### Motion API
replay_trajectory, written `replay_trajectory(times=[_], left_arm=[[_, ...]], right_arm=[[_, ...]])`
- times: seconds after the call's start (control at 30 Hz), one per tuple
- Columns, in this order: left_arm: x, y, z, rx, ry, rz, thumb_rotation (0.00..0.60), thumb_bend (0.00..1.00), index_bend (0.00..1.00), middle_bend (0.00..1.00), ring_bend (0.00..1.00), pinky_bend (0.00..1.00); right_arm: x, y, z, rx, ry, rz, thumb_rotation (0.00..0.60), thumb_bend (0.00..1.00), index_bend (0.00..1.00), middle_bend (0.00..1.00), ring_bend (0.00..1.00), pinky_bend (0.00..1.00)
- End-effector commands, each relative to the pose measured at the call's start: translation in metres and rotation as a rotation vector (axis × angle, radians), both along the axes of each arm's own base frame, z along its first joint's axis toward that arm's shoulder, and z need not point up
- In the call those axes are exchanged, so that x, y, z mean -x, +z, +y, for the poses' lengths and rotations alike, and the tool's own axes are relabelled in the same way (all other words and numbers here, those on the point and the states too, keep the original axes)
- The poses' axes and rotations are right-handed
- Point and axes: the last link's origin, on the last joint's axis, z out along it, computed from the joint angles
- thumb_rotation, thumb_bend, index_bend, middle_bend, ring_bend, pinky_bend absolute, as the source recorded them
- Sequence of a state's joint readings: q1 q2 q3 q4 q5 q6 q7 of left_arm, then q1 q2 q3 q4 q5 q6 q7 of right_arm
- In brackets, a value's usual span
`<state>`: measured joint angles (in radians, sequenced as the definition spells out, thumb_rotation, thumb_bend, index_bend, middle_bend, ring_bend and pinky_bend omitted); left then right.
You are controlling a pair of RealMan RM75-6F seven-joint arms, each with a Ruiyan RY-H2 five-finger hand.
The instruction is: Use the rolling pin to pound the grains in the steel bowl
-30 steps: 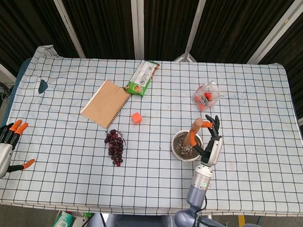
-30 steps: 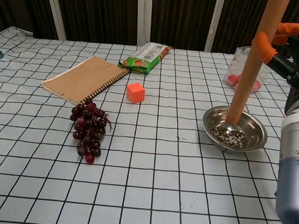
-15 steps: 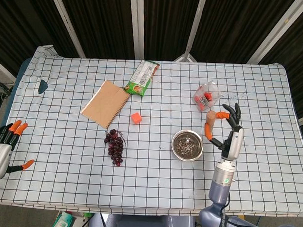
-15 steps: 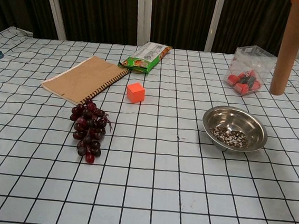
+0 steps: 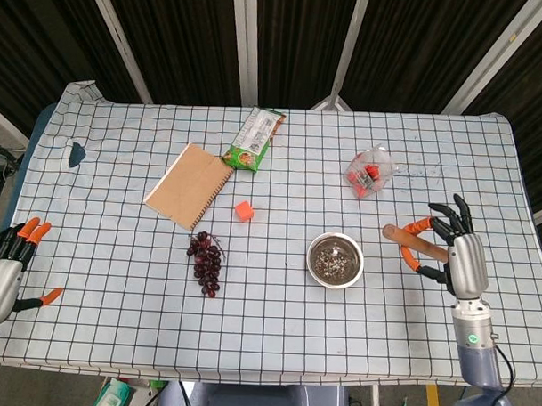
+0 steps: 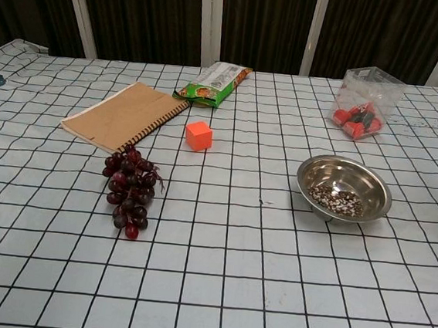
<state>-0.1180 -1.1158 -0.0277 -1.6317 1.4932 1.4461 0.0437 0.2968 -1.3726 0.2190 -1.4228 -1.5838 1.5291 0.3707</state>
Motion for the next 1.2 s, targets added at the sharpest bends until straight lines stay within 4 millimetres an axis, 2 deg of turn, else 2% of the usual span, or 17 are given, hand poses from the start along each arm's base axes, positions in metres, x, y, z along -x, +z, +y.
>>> replay_trajectory(times=[0.03, 0.2, 0.53, 0.87, 1.2], left_arm=[[0.000, 0.000, 0.000, 0.001, 0.000, 0.003, 0.600, 0.05, 0.00, 0.00, 0.00, 0.00], [0.000, -0.001, -0.001, 0.000, 0.009, -0.006, 0.600, 0.05, 0.00, 0.00, 0.00, 0.00], [0.001, 0.002, -0.002, -0.007, 0.015, -0.013, 0.600, 0.06, 0.00, 0.00, 0.00, 0.00], [0.002, 0.002, -0.001, -0.005, 0.020, -0.012, 0.600, 0.05, 0.00, 0.00, 0.00, 0.00], [0.002, 0.001, -0.001, 0.001, 0.021, -0.011, 0.600, 0.06, 0.00, 0.00, 0.00, 0.00]], right_arm=[[0.015, -0.001, 0.016, -0.066, 0.003, 0.187, 0.600, 0.55, 0.80, 0.63, 0.24, 0.00], [0.023, -0.012, 0.035, -0.131, 0.051, 0.408, 0.600, 0.55, 0.80, 0.63, 0.24, 0.00], [0.039, -0.035, 0.046, -0.201, 0.077, 0.655, 0.600, 0.55, 0.80, 0.63, 0.24, 0.00], [0.042, -0.058, 0.047, -0.219, 0.073, 0.758, 0.600, 0.55, 0.80, 0.63, 0.24, 0.00], [0.042, -0.070, 0.045, -0.224, -0.046, 0.766, 0.600, 0.55, 0.80, 0.63, 0.24, 0.00]])
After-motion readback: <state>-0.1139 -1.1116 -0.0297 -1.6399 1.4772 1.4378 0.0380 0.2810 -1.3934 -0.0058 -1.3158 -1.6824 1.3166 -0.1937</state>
